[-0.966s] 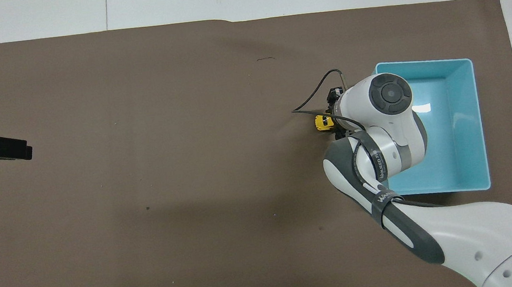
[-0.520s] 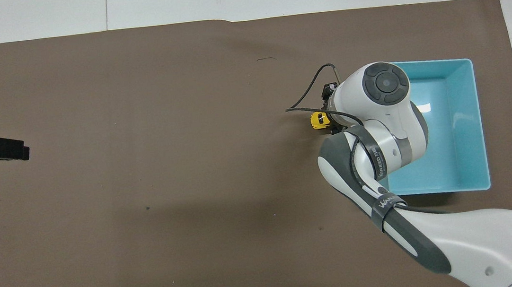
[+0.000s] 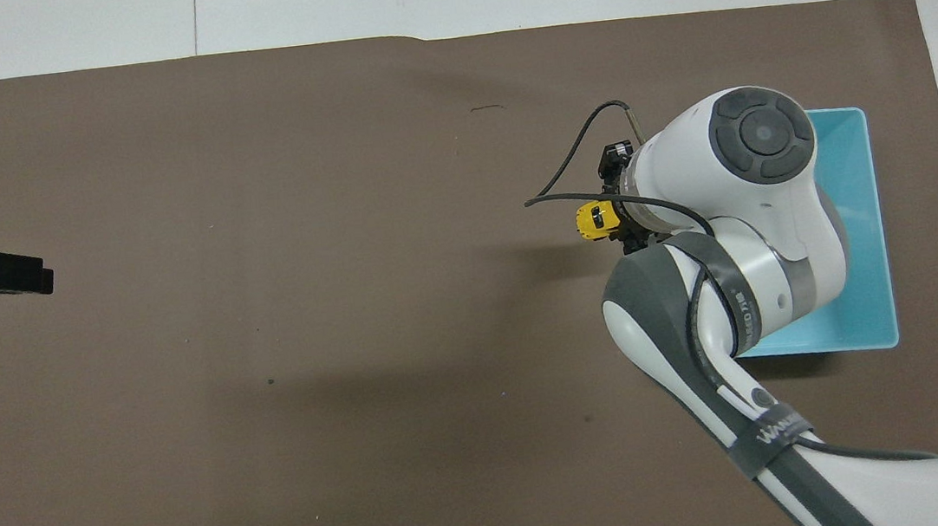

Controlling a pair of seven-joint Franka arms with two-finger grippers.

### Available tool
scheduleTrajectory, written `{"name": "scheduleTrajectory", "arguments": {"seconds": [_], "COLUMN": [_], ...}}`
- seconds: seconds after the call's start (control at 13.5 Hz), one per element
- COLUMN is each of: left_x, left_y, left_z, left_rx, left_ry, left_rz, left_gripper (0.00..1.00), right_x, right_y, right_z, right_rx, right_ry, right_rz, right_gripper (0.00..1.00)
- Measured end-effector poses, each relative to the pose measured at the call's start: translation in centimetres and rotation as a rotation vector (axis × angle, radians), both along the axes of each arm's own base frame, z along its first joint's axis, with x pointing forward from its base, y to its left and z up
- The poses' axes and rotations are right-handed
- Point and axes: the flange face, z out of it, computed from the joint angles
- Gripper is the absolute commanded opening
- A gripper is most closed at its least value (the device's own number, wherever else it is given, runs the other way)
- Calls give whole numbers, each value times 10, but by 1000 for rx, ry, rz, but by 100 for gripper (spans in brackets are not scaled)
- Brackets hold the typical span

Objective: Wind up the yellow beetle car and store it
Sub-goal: 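Grasp the yellow car with the right gripper, then lift the car with the right gripper and lower it into the bin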

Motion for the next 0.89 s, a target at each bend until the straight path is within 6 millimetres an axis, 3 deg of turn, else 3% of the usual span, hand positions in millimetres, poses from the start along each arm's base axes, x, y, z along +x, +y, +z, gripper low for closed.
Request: {"name": "scheduleTrajectory", "arguments": {"seconds": [0.3, 0.59, 0.74, 0.89], "left_x": [0, 0, 0, 0], "left_y": [0, 0, 0, 0], "left_z": [0, 0, 1, 1], "left_rx": [0, 0, 0, 0], "left_ry": [0, -1, -1, -1], "left_rz": [0, 0, 0, 0], "left_gripper": [100, 100, 100, 100], "right_x": [-12, -17, -18, -14], "right_y": [-7, -26, -42, -73], "right_z": [26, 33, 32, 29], "right_rx": [-27, -47, -28, 2], "right_ry": [15, 54, 90, 113], "right_rz": [252, 497, 621, 719], "right_gripper": [0, 0, 0, 0]}}
